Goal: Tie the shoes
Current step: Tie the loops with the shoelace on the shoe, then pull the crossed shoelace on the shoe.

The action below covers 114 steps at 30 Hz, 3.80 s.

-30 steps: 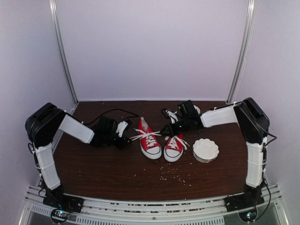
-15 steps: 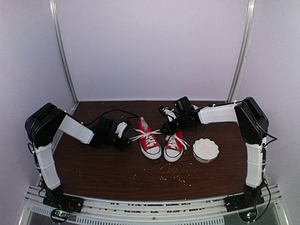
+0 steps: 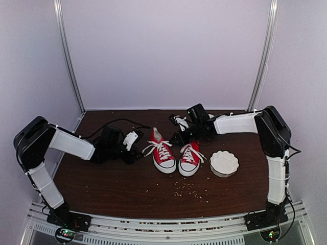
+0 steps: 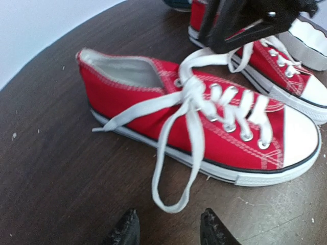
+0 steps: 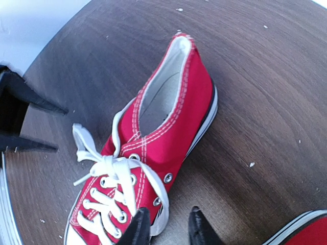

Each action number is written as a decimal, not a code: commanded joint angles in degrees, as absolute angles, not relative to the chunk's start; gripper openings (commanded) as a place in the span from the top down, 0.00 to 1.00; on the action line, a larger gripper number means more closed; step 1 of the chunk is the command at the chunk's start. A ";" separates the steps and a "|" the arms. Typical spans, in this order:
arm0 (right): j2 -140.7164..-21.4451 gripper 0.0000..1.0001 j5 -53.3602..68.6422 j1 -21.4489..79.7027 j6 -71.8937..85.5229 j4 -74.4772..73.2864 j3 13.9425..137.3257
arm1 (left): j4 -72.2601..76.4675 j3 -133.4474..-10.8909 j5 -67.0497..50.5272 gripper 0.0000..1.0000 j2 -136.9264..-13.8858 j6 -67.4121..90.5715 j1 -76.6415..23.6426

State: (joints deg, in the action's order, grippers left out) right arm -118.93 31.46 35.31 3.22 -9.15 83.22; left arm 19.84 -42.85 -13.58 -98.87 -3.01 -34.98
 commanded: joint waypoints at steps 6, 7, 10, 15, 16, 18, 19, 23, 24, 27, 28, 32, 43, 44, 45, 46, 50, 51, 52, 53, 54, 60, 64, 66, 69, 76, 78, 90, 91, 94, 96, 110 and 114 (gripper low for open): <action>-114.89 0.66 31.74 33.94 4.38 -4.84 79.43 | 22.29 -44.63 -11.49 0.65 -96.18 -12.01 -42.71; -114.95 0.65 31.70 33.85 4.39 -4.80 79.42 | 21.89 -45.81 -11.31 0.65 -97.21 -12.00 -42.82; -115.13 0.64 32.21 33.66 4.39 -4.71 79.17 | 19.03 -49.69 -8.55 0.61 -100.37 -13.21 -43.57; -114.96 0.60 32.72 33.34 4.40 -4.30 78.66 | 18.29 -52.74 -8.00 0.58 -102.46 -14.46 -43.59; -114.98 0.59 32.83 33.25 4.44 -4.26 78.71 | 17.55 -53.50 -8.20 0.59 -102.97 -14.75 -43.59; -115.09 0.59 33.03 33.02 4.50 -4.08 78.67 | 16.58 -54.50 -8.37 0.60 -103.49 -15.15 -43.68; -115.13 0.58 33.23 32.90 4.56 -4.05 78.66 | 16.62 -54.53 -8.56 0.60 -103.49 -15.30 -43.68; -115.42 0.58 34.47 32.49 5.04 -3.16 78.49 | 16.94 -54.32 -10.51 0.60 -103.49 -17.17 -44.46; -115.45 0.58 34.72 32.39 5.17 -3.03 78.49 | 16.97 -54.32 -10.36 0.60 -103.46 -18.12 -44.92; -115.70 0.59 35.10 32.26 5.27 -2.99 78.64 | 17.63 -54.15 -9.47 0.60 -103.07 -21.07 -46.13; -115.72 0.59 35.22 32.19 5.32 -3.03 78.66 | 17.93 -54.14 -9.13 0.60 -102.97 -21.83 -46.27; -115.88 0.59 36.20 32.14 5.27 -3.04 78.74 | 17.60 -55.39 -5.82 0.60 -104.00 -25.43 -46.32; -116.44 0.60 38.49 31.90 5.53 -2.94 79.15 | 14.78 -58.90 -4.76 0.65 -106.55 -27.90 -46.36; -116.45 0.60 38.52 31.90 5.57 -3.03 79.18 | 14.46 -58.97 -5.20 0.66 -106.71 -27.89 -46.34; -116.41 0.60 38.56 31.86 5.53 -3.11 79.19 | 14.18 -58.93 -5.71 0.65 -106.82 -27.94 -46.32; -116.56 0.60 38.49 31.90 5.54 -3.16 79.12 | 13.60 -58.90 -6.49 0.65 -106.98 -28.16 -46.35; -116.59 0.60 38.73 31.90 5.54 -3.15 79.27 | 12.32 -59.55 -6.03 0.63 -108.01 -28.91 -46.32; -116.55 0.60 38.82 31.86 5.56 -3.11 79.28 | 12.41 -59.80 -4.97 0.63 -108.17 -28.92 -46.32; -116.54 0.60 38.94 31.87 5.54 -3.14 79.28 | 13.01 -59.74 -3.93 0.64 -108.19 -28.81 -46.36; -116.55 0.60 39.04 31.84 5.54 -3.23 79.23 | 13.69 -59.72 -2.85 0.66 -108.21 -28.70 -46.32; -116.59 0.60 39.20 31.84 5.54 -3.28 79.19 | 13.98 -59.78 -2.26 0.68 -108.20 -28.40 -46.33; -116.62 0.61 40.08 31.87 5.47 -3.26 79.35 | 16.48 -59.71 -0.55 0.69 -108.57 -27.17 -46.58; -116.87 0.62 41.03 31.82 5.45 -3.25 79.50 | 16.65 -59.99 -0.11 0.70 -108.93 -26.99 -46.67; -116.98 0.62 41.08 31.83 5.45 -3.35 79.61 | 16.64 -60.10 -0.45 0.72 -109.07 -26.96 -46.76; -117.06 0.62 41.25 31.86 5.46 -3.48 79.73 | 16.66 -60.22 -1.40 0.79 -109.20 -27.03 -46.80; -117.09 0.62 41.15 31.82 5.71 -3.31 79.74 | 16.77 -59.56 -3.63 1.00 -109.31 -25.92 -46.82; -116.97 0.62 41.89 31.69 7.05 -1.06 79.17 | 17.22 -58.14 -4.00 1.00 -108.03 -25.26 -46.76; -119.65 0.59 44.88 33.09 19.53 15.16 77.35 | 15.54 -52.17 -5.19 1.00 -103.38 -21.12 -46.80; -119.96 0.58 44.72 33.21 19.82 15.72 77.47 | 15.51 -51.86 -5.34 1.00 -103.16 -20.81 -46.79; -121.16 0.57 43.87 33.32 21.50 17.21 77.97 | 15.81 -50.94 -5.33 1.00 -102.81 -20.42 -46.76; -121.62 0.57 43.23 33.32 21.98 17.65 78.36 | 16.26 -51.10 -4.95 1.00 -102.91 -20.54 -46.77; -121.69 0.57 42.46 33.31 21.24 17.03 78.02 | 14.39 -58.90 -4.41 0.77 -107.48 -18.99 -47.02; -121.53 0.58 41.90 33.32 20.60 16.18 78.13 | 10.82 -61.82 -2.30 0.80 -109.55 -17.83 -47.02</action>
State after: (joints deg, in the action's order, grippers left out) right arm -121.54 43.38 33.10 21.21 15.88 77.36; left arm 13.87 -58.54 -3.75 -107.22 -19.90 -46.72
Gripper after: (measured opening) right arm 0.423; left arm 0.209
